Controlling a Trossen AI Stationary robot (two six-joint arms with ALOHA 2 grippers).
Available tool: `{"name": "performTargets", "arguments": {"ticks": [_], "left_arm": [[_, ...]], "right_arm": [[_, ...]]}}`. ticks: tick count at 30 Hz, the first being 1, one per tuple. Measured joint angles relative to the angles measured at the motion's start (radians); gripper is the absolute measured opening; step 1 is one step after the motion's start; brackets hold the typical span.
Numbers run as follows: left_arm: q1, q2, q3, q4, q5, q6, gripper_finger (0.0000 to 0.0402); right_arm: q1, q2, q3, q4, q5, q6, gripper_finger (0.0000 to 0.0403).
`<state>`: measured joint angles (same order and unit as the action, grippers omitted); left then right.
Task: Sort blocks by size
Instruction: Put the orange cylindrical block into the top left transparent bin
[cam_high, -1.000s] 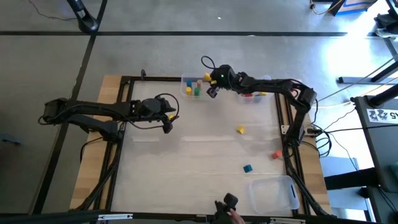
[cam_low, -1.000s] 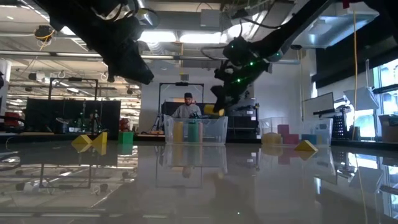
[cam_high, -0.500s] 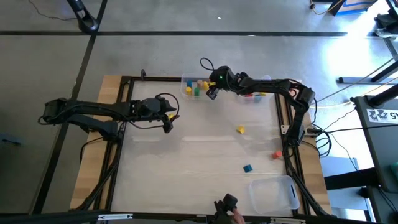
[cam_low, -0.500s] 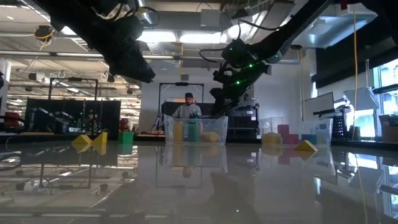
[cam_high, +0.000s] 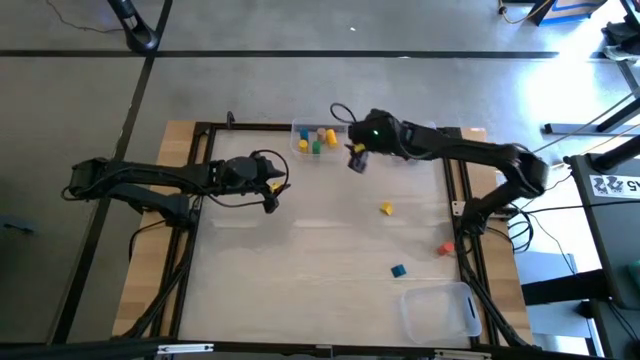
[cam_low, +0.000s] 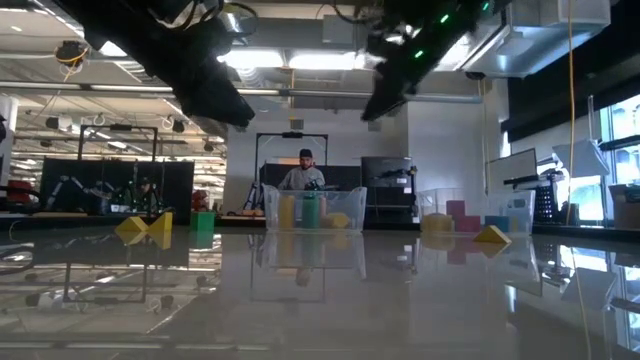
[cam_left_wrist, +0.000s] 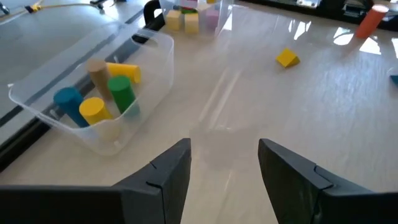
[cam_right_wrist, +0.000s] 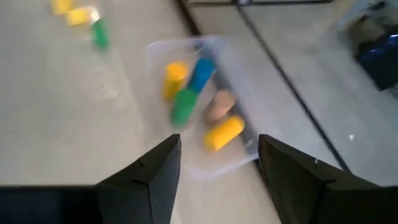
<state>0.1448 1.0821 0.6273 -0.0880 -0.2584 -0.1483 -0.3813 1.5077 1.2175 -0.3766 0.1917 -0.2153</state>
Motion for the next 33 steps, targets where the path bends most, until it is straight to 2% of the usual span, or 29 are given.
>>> {"name": "performTargets", "arguments": {"ticks": [4, 10, 18, 23, 28, 33], "left_arm": [[0.0, 0.0, 0.0, 0.028, 0.0, 0.023, 0.0175], [0.0, 0.0, 0.0, 0.08, 0.0, 0.033, 0.0175], [0.0, 0.0, 0.0, 0.117, 0.0, 0.05, 0.0175], [0.0, 0.0, 0.0, 0.179, 0.0, 0.081, 0.0175], [0.0, 0.0, 0.0, 0.189, 0.0, 0.081, 0.0175], [-0.001, 0.0, 0.0, 0.183, 0.0, 0.079, 0.0175]], "right_arm": [[0.07, -0.102, 0.0, -0.212, 0.0, 0.032, 0.0211], [0.167, -0.209, 0.0, -0.548, -0.021, 0.182, 0.0211], [0.295, -0.231, -0.001, -0.936, -0.133, 0.436, 0.0211], [0.387, -0.23, -0.001, -0.981, -0.124, 0.54, 0.0211], [0.499, -0.23, -0.044, -0.955, -0.004, 0.605, 0.0211], [0.578, -0.229, -0.133, -0.987, -0.048, 0.65, 0.0211]]}}
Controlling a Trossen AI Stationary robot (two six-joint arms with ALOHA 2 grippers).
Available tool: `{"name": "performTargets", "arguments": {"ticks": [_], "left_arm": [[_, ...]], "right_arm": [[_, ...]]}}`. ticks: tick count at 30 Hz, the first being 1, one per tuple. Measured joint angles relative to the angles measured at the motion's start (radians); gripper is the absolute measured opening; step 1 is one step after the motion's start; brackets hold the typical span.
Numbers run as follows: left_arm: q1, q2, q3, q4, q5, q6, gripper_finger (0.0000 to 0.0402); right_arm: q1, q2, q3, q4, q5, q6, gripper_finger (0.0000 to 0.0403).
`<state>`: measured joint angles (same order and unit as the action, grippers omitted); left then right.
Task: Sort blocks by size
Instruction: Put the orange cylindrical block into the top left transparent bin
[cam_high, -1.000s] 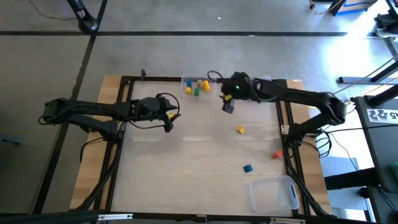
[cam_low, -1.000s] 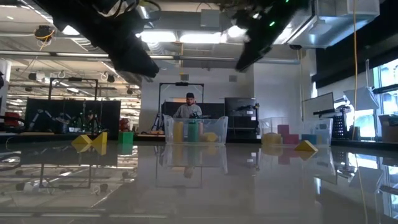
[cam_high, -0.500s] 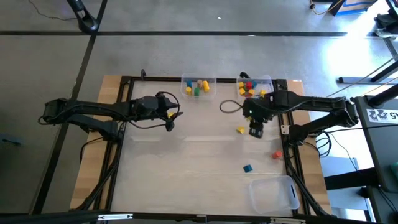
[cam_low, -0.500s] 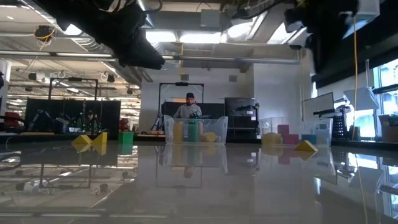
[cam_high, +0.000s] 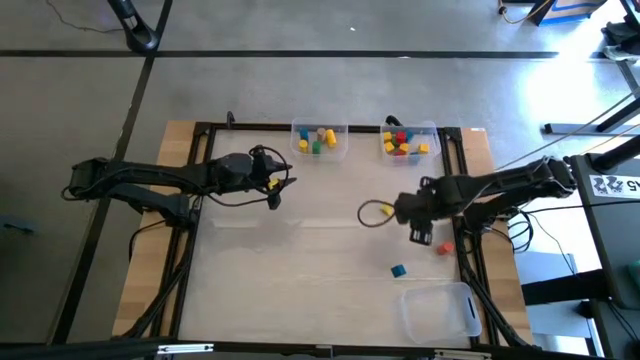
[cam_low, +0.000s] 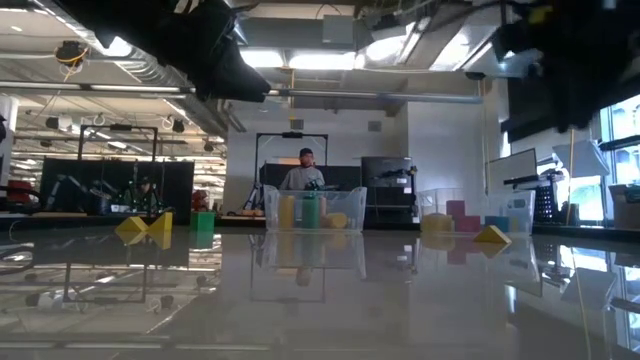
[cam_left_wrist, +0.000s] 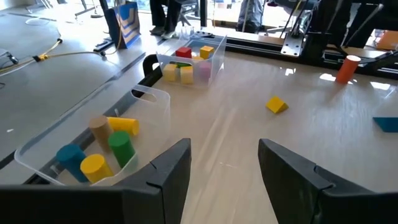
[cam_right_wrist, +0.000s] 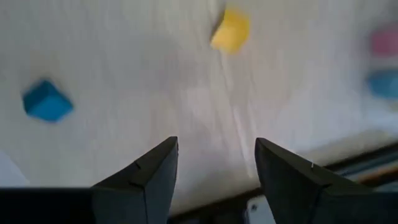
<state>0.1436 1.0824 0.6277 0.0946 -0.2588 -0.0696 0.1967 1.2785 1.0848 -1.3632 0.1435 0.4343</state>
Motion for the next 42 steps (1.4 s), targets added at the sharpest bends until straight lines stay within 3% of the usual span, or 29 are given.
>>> {"name": "performTargets", "arguments": {"ticks": [8, 18, 24, 36, 42], "left_arm": [[0.0, 0.0, 0.0, 0.0, 0.0, -0.003, 0.0175], [0.0, 0.0, 0.0, 0.001, 0.0, -0.013, 0.0175], [0.0, 0.0, 0.0, 0.001, 0.0, -0.013, 0.0175], [0.0, 0.0, 0.0, 0.002, 0.0, -0.009, 0.0175], [0.0, 0.0, 0.0, 0.0, 0.0, -0.006, 0.0175]], "right_arm": [[0.132, 0.0, -0.087, -0.103, -0.159, 0.224, 0.0211], [0.305, 0.0, -0.16, -0.092, -0.204, 0.301, 0.0211], [0.324, 0.0, -0.243, 0.016, -0.305, 0.303, 0.0211], [0.321, 0.017, -0.327, 0.091, -0.292, 0.306, 0.0201], [0.32, 0.049, -0.385, 0.144, -0.357, 0.306, 0.0184]]}}
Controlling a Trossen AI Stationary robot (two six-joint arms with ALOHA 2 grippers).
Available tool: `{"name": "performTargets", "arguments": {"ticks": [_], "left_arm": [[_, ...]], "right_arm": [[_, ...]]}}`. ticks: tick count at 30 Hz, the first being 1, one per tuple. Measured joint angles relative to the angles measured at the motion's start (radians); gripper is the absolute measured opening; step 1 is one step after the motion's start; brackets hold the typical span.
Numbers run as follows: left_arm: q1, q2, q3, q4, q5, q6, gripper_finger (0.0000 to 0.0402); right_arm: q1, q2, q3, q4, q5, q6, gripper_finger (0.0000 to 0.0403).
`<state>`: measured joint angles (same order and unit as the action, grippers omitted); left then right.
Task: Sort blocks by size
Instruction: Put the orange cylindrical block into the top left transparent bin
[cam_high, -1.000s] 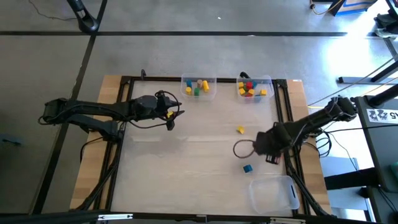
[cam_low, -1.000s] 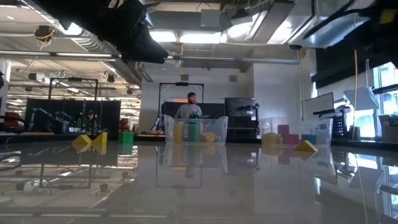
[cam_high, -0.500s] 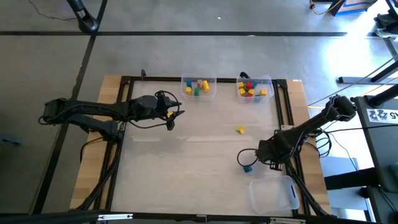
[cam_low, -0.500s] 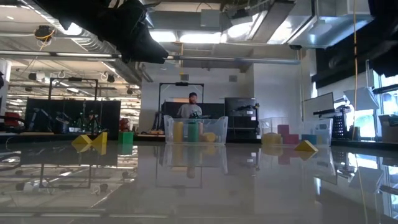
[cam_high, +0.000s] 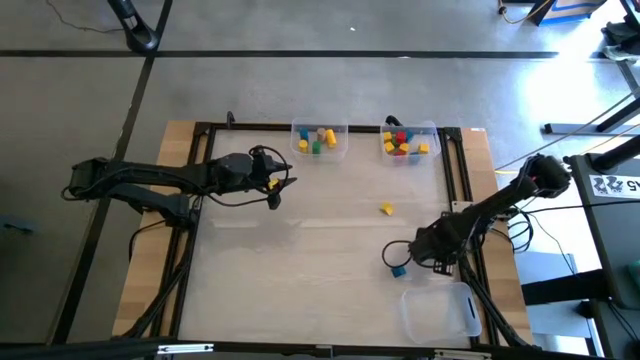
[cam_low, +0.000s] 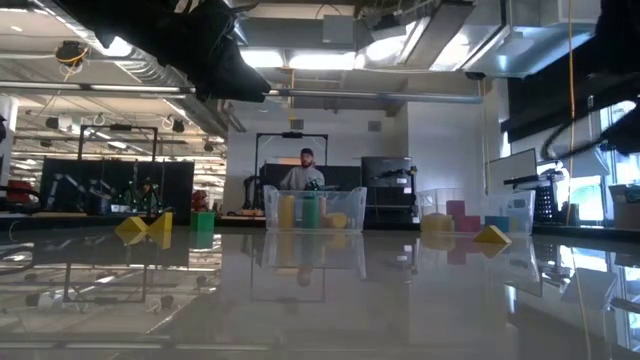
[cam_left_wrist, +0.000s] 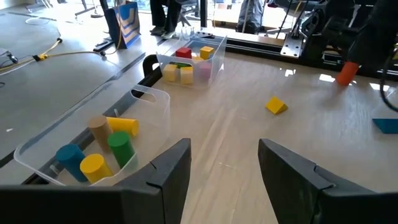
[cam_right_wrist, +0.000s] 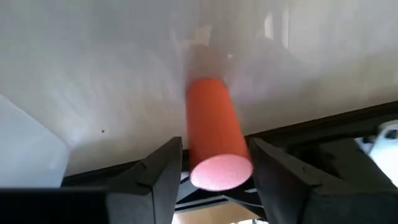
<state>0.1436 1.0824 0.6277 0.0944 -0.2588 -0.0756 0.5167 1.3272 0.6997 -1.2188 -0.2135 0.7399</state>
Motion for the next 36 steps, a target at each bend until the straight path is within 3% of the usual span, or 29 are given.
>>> {"name": "performTargets", "arguments": {"ticks": [9, 17, 22, 27, 31, 36], "left_arm": [[0.0, 0.0, 0.0, 0.0, 0.0, 0.001, 0.0175], [0.0, 0.0, 0.0, 0.004, 0.0, 0.006, 0.0175], [0.0, 0.0, 0.0, 0.008, 0.0, 0.033, 0.0175], [0.0, 0.0, 0.0, 0.004, 0.0, 0.059, 0.0175], [0.0, 0.0, 0.0, -0.011, 0.0, 0.058, 0.0175], [-0.001, -0.001, 0.0, -0.021, 0.0, 0.022, 0.0175]], "right_arm": [[0.0, 0.026, -0.026, 0.021, -0.009, -0.014, 0.0129], [-0.001, 0.025, 0.068, 0.001, 0.028, -0.035, 0.0129], [-0.077, 0.023, 0.205, -0.015, 0.156, -0.095, 0.0129], [-0.202, 0.023, 0.326, 0.078, 0.417, -0.257, 0.0129], [-0.323, 0.022, 0.348, 0.304, 0.574, -0.454, 0.0129], [-0.506, 0.034, 0.334, 0.634, 0.606, -0.648, 0.0129]]}}
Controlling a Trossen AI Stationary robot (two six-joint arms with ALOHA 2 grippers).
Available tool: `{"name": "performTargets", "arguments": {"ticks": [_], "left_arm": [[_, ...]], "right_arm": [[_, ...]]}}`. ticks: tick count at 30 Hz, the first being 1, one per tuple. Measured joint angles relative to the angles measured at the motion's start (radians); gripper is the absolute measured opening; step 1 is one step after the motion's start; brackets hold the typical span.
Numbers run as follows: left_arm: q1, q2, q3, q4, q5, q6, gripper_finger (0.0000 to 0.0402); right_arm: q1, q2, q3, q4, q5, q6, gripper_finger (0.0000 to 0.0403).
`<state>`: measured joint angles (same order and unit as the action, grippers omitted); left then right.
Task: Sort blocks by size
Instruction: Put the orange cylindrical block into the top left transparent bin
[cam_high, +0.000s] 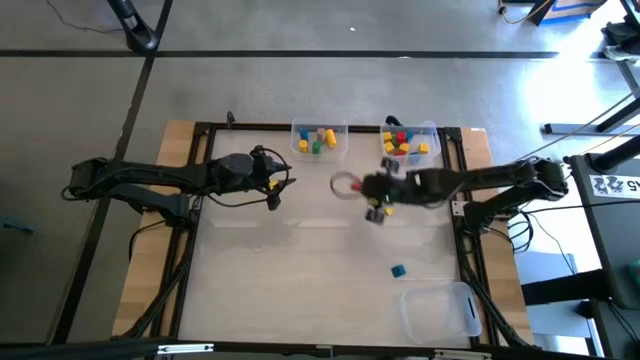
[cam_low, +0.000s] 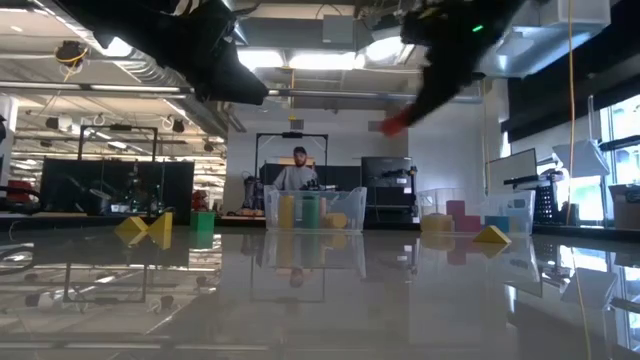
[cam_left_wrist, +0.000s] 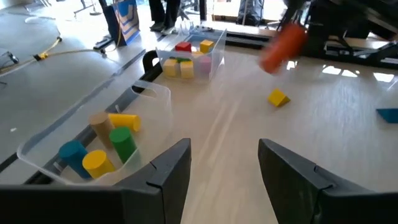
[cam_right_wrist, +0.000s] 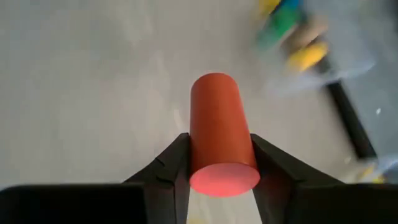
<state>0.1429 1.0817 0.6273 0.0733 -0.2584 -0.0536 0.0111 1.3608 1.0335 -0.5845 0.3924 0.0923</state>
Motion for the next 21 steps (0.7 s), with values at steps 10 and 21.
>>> {"name": "performTargets", "arguments": {"ticks": [10, 21], "left_arm": [[0.0, 0.0, 0.0, -0.025, 0.0, -0.031, 0.0175], [0.01, 0.0, 0.0, -0.039, 0.001, -0.04, 0.0178]], "right_arm": [[-0.339, 0.107, -0.101, 0.668, -0.118, -0.074, 0.0131], [-0.51, 0.39, -0.104, 1.066, -0.254, -0.07, 0.0142]]}}
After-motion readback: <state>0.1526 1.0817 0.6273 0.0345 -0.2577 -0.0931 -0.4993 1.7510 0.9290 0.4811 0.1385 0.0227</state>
